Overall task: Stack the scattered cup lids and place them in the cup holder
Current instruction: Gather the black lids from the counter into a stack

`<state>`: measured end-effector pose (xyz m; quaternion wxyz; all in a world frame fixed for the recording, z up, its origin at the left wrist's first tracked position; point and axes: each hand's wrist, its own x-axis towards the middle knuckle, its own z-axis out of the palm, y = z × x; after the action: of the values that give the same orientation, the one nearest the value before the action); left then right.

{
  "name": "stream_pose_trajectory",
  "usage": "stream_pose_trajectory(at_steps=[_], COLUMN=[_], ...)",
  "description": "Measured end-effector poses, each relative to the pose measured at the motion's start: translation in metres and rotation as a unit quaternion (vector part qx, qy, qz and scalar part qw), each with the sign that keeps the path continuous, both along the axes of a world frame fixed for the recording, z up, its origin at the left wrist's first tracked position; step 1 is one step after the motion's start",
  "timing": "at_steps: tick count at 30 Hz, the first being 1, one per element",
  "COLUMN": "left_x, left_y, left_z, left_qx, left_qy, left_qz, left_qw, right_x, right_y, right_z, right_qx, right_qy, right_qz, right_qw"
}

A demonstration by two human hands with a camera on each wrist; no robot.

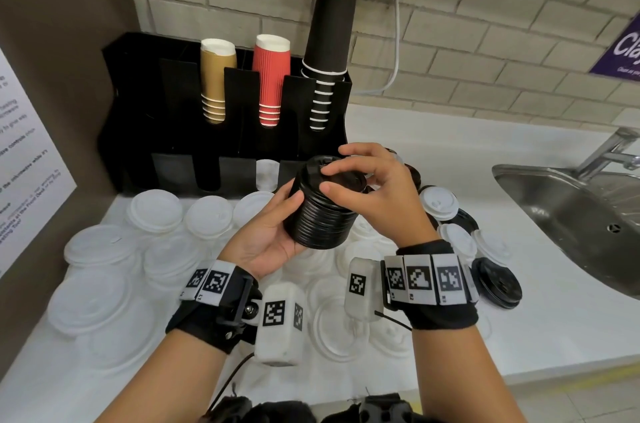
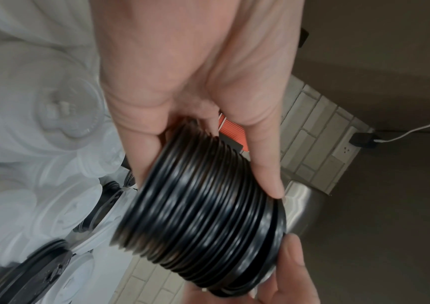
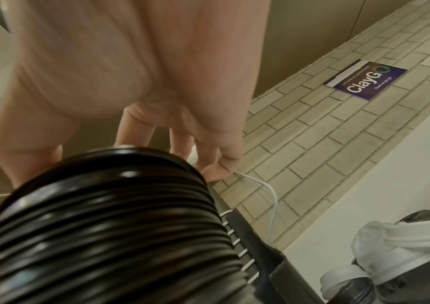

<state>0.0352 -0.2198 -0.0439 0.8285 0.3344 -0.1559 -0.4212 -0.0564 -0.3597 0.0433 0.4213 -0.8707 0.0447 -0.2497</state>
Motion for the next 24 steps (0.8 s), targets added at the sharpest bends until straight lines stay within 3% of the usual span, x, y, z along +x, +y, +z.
stream_pose_trajectory(at_steps=[10, 21, 24], left_x=[0.0, 0.004, 0.005], left_y=[-0.004, -0.005, -0.004], left_z=[0.002, 0.002, 0.005], left_qx=[-0.013, 0.009, 0.001], left_qy=[0.04, 0.007, 0.028], left_qz=[-0.012, -0.004, 0.014], left_qw=[0.999, 1.0, 1.0], right_x=[-0.004, -0.004, -0.002], right_y=[-0.003, -0.008, -0.028], right_z=[-0.004, -0.001, 0.005], right_qx=[0.036, -0.024, 0.007], right_qy=[-0.059, 0.007, 0.012], right_qz=[0.024, 0.044, 0.019], right_qw=[0.997, 0.999, 1.0])
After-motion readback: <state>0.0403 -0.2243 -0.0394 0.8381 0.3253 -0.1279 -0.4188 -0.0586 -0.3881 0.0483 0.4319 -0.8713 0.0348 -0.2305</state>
